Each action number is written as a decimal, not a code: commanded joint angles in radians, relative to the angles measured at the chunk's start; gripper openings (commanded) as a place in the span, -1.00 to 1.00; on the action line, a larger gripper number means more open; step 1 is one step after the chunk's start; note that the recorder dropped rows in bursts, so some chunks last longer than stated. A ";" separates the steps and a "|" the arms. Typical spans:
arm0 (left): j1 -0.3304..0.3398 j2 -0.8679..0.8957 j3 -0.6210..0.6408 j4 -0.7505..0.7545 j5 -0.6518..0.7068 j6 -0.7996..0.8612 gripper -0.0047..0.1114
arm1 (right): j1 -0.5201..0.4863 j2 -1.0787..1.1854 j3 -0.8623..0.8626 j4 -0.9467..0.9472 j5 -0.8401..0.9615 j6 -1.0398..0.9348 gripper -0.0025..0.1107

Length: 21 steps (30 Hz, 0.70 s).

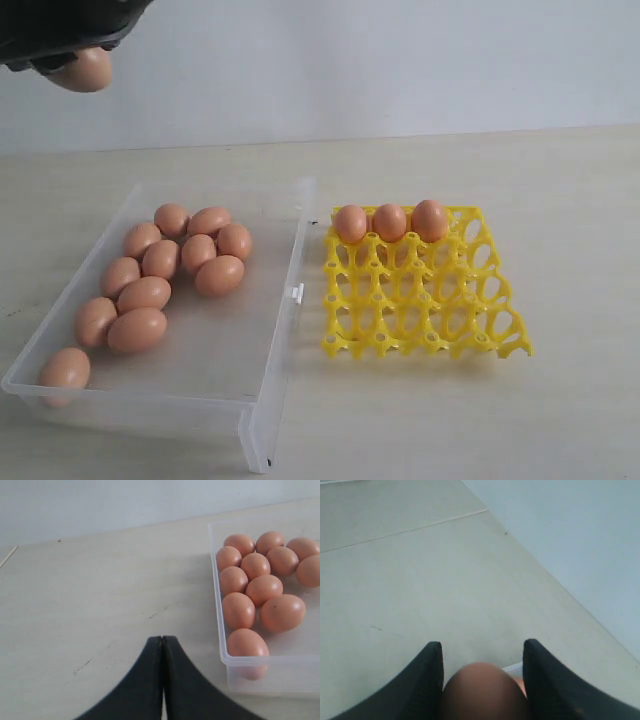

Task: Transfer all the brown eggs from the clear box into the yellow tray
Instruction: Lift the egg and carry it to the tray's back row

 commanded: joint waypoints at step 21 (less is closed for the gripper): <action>-0.005 -0.006 -0.004 -0.005 -0.006 -0.003 -0.92 | -0.409 -0.571 1.447 0.198 -1.258 -0.053 -0.96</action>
